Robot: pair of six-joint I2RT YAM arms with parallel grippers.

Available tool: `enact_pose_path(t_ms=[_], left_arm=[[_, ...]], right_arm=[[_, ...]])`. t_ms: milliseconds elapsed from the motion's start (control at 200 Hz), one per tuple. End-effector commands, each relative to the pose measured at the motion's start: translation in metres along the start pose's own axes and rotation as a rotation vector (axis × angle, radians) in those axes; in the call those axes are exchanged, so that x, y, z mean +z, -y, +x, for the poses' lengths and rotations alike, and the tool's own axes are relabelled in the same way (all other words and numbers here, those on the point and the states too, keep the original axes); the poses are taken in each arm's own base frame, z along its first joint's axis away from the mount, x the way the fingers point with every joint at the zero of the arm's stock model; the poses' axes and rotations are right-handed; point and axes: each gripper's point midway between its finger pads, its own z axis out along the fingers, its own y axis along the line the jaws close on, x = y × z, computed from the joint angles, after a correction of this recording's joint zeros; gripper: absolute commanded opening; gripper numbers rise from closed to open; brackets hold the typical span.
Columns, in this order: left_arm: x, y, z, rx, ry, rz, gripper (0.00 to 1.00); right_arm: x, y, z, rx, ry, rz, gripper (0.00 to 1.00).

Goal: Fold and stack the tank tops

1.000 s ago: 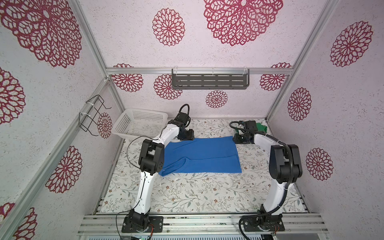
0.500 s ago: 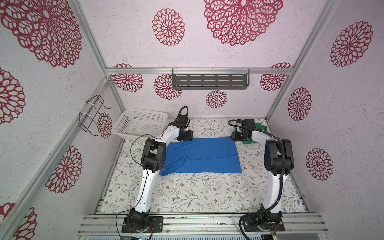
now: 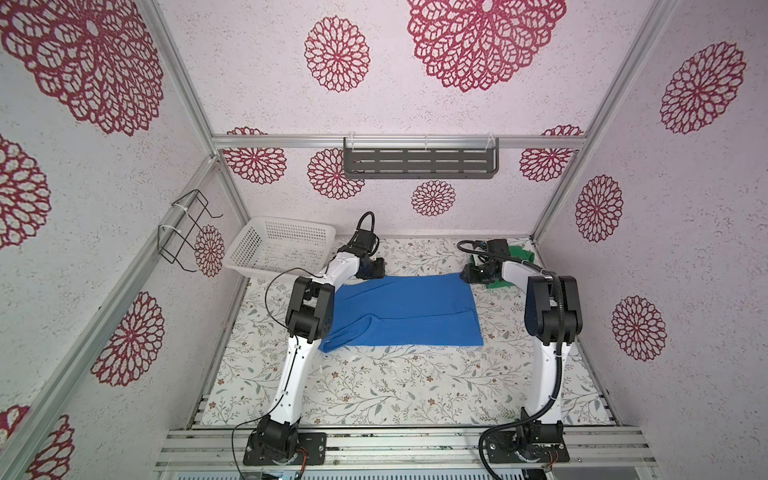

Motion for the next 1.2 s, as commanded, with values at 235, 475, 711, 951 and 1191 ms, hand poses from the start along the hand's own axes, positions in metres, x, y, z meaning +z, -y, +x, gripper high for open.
enact_pose_path(t_ms=[235, 475, 711, 951, 1191], left_arm=[[0.011, -0.009, 0.013, -0.010, -0.051, -0.011, 0.19], [0.001, -0.005, 0.002, -0.005, -0.024, -0.006, 0.03], [-0.012, -0.002, -0.005, 0.012, -0.008, -0.009, 0.00], [-0.025, 0.000, -0.011, 0.017, 0.007, -0.010, 0.00], [-0.046, 0.006, -0.017, 0.031, 0.044, -0.003, 0.00]], right_arm=[[0.012, -0.005, -0.008, 0.032, -0.043, -0.065, 0.38], [0.010, -0.008, -0.017, 0.029, -0.030, -0.083, 0.13], [-0.005, -0.011, -0.030, -0.037, 0.008, -0.068, 0.00], [-0.030, -0.018, -0.044, -0.114, 0.054, -0.065, 0.00], [-0.053, -0.027, -0.049, -0.169, 0.107, -0.067, 0.00]])
